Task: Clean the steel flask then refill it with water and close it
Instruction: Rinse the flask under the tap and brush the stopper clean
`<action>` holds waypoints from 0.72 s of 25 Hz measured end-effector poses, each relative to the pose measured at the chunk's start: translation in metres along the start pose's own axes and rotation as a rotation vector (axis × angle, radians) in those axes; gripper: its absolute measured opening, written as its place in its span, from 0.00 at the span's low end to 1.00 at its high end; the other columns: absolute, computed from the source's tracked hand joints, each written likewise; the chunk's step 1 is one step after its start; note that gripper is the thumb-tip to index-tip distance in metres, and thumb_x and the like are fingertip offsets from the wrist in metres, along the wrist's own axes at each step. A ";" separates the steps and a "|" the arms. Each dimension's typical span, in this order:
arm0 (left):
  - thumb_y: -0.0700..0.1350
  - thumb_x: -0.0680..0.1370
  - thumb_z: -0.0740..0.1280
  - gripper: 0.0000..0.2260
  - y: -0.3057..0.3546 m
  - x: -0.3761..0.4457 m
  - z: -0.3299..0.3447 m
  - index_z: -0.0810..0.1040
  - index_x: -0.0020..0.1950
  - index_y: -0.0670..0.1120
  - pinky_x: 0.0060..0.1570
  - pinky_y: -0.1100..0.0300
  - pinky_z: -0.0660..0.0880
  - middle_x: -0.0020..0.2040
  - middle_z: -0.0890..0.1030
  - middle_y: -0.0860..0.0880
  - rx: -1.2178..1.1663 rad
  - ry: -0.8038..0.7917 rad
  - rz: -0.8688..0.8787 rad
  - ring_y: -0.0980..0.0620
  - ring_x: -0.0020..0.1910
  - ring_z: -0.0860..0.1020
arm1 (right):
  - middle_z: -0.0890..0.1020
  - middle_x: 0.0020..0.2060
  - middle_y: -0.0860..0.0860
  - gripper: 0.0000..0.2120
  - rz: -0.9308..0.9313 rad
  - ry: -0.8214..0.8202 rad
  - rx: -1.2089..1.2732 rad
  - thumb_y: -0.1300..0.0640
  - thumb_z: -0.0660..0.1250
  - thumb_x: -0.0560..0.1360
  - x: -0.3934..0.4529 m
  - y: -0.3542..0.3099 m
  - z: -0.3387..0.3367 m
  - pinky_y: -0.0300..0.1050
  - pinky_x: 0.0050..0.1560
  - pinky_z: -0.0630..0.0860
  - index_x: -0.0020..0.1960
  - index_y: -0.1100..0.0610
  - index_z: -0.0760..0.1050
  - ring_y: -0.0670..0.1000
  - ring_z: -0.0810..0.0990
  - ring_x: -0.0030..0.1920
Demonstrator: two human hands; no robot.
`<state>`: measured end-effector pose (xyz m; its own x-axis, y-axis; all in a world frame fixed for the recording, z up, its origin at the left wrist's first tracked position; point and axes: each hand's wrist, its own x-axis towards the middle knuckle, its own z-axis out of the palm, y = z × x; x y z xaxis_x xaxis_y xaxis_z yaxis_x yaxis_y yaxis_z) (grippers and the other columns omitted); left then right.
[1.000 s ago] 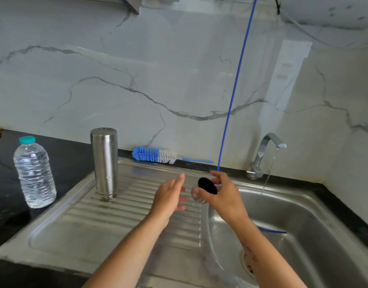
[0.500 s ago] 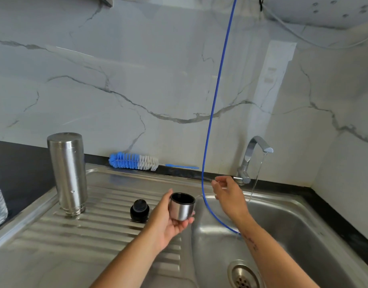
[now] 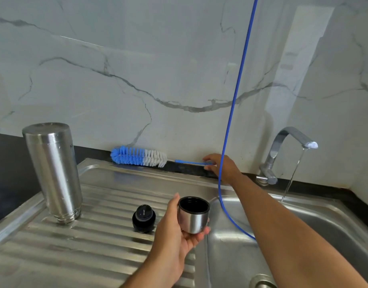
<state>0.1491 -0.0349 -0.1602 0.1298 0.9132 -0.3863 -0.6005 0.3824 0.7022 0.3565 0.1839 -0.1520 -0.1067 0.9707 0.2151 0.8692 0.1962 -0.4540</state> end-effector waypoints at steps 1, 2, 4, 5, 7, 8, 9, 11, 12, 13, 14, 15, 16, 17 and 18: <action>0.58 0.79 0.68 0.24 -0.001 0.001 0.000 0.82 0.58 0.36 0.23 0.60 0.76 0.54 0.83 0.29 -0.005 0.006 0.004 0.38 0.40 0.81 | 0.83 0.60 0.52 0.17 -0.023 -0.021 -0.045 0.57 0.75 0.76 0.008 -0.002 0.000 0.40 0.57 0.72 0.65 0.55 0.81 0.53 0.80 0.58; 0.57 0.79 0.68 0.24 -0.002 0.003 -0.001 0.82 0.57 0.36 0.23 0.60 0.76 0.54 0.83 0.29 -0.010 0.009 0.005 0.37 0.42 0.81 | 0.83 0.59 0.52 0.17 -0.041 -0.041 -0.104 0.56 0.75 0.76 0.014 -0.003 0.001 0.41 0.58 0.73 0.65 0.55 0.81 0.53 0.80 0.59; 0.57 0.79 0.68 0.23 -0.003 0.004 -0.001 0.82 0.57 0.36 0.24 0.60 0.76 0.54 0.83 0.29 -0.017 0.005 0.012 0.37 0.45 0.80 | 0.84 0.57 0.53 0.17 -0.054 -0.067 -0.231 0.54 0.75 0.76 0.023 -0.001 0.005 0.45 0.59 0.76 0.64 0.55 0.82 0.55 0.81 0.58; 0.57 0.79 0.68 0.24 -0.003 0.005 0.000 0.82 0.58 0.36 0.24 0.60 0.76 0.55 0.83 0.29 -0.021 0.005 0.015 0.37 0.45 0.80 | 0.84 0.56 0.54 0.16 -0.052 -0.075 -0.281 0.54 0.74 0.77 0.023 0.000 0.005 0.47 0.59 0.77 0.63 0.55 0.82 0.56 0.81 0.58; 0.57 0.79 0.68 0.23 -0.003 0.006 0.001 0.81 0.58 0.37 0.23 0.60 0.76 0.55 0.83 0.29 -0.033 0.007 0.016 0.36 0.46 0.80 | 0.83 0.59 0.55 0.14 -0.061 -0.109 -0.352 0.56 0.68 0.80 0.021 0.003 0.002 0.48 0.59 0.76 0.65 0.55 0.81 0.56 0.80 0.59; 0.57 0.79 0.67 0.23 -0.004 0.007 0.001 0.81 0.59 0.37 0.23 0.60 0.76 0.56 0.82 0.29 -0.034 0.004 0.017 0.36 0.47 0.80 | 0.82 0.60 0.56 0.14 -0.065 -0.138 -0.378 0.58 0.66 0.81 0.017 0.005 0.001 0.48 0.59 0.76 0.66 0.56 0.80 0.56 0.80 0.59; 0.57 0.80 0.67 0.23 -0.005 0.006 0.001 0.81 0.59 0.37 0.23 0.61 0.76 0.56 0.83 0.30 -0.032 0.001 0.016 0.36 0.48 0.80 | 0.82 0.60 0.56 0.14 -0.058 -0.171 -0.393 0.60 0.64 0.82 0.012 0.006 -0.001 0.47 0.58 0.75 0.66 0.56 0.79 0.56 0.80 0.58; 0.57 0.80 0.67 0.23 -0.005 0.005 0.001 0.80 0.59 0.37 0.23 0.61 0.76 0.56 0.83 0.30 -0.029 -0.001 0.012 0.35 0.48 0.80 | 0.81 0.57 0.57 0.13 -0.043 -0.199 -0.419 0.63 0.63 0.81 -0.004 0.004 -0.006 0.46 0.52 0.75 0.63 0.59 0.79 0.56 0.79 0.53; 0.57 0.80 0.67 0.23 -0.005 0.005 0.001 0.80 0.60 0.37 0.23 0.60 0.76 0.56 0.82 0.30 -0.027 -0.001 0.010 0.35 0.48 0.80 | 0.80 0.54 0.57 0.10 -0.022 -0.188 -0.396 0.64 0.63 0.80 -0.013 0.002 -0.009 0.45 0.48 0.72 0.60 0.60 0.78 0.56 0.78 0.50; 0.57 0.80 0.67 0.23 -0.004 0.007 0.000 0.80 0.60 0.37 0.23 0.60 0.76 0.57 0.82 0.29 -0.024 0.000 0.009 0.36 0.46 0.80 | 0.79 0.51 0.57 0.06 0.010 -0.173 -0.345 0.64 0.63 0.80 -0.022 0.003 -0.011 0.45 0.46 0.70 0.55 0.60 0.75 0.56 0.76 0.48; 0.57 0.80 0.67 0.23 -0.003 0.006 0.000 0.80 0.60 0.37 0.23 0.60 0.76 0.56 0.82 0.29 -0.019 0.001 0.005 0.36 0.44 0.81 | 0.77 0.48 0.57 0.02 0.034 -0.152 -0.304 0.64 0.62 0.80 -0.032 0.003 -0.015 0.46 0.43 0.68 0.51 0.60 0.73 0.56 0.75 0.46; 0.58 0.80 0.67 0.23 -0.003 0.005 0.000 0.80 0.60 0.37 0.23 0.60 0.76 0.56 0.82 0.29 -0.010 -0.003 0.003 0.37 0.41 0.82 | 0.75 0.46 0.56 0.02 0.060 -0.129 -0.259 0.63 0.61 0.81 -0.042 0.003 -0.019 0.47 0.41 0.66 0.49 0.59 0.70 0.57 0.74 0.45; 0.58 0.80 0.67 0.23 -0.002 0.004 0.000 0.80 0.59 0.38 0.23 0.60 0.76 0.55 0.83 0.30 0.000 -0.008 0.001 0.38 0.37 0.82 | 0.76 0.46 0.56 0.03 0.086 -0.113 -0.230 0.62 0.59 0.82 -0.053 0.002 -0.024 0.47 0.40 0.66 0.50 0.59 0.70 0.57 0.73 0.44; 0.58 0.80 0.67 0.24 -0.002 0.003 0.000 0.80 0.60 0.38 0.23 0.60 0.76 0.54 0.83 0.30 0.010 -0.013 0.003 0.39 0.34 0.83 | 0.77 0.47 0.57 0.05 0.119 -0.102 -0.197 0.60 0.58 0.83 -0.060 0.002 -0.027 0.47 0.41 0.67 0.51 0.59 0.71 0.57 0.74 0.44; 0.59 0.80 0.66 0.24 -0.003 0.002 0.001 0.80 0.60 0.38 0.24 0.60 0.76 0.53 0.83 0.30 0.016 -0.014 0.003 0.39 0.33 0.83 | 0.79 0.48 0.58 0.08 0.144 -0.088 -0.169 0.58 0.57 0.84 -0.068 0.002 -0.031 0.47 0.43 0.67 0.52 0.60 0.73 0.57 0.74 0.45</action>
<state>0.1517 -0.0337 -0.1628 0.1393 0.9163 -0.3755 -0.5884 0.3815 0.7129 0.3800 0.1143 -0.1406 -0.0114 0.9968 0.0789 0.9462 0.0363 -0.3215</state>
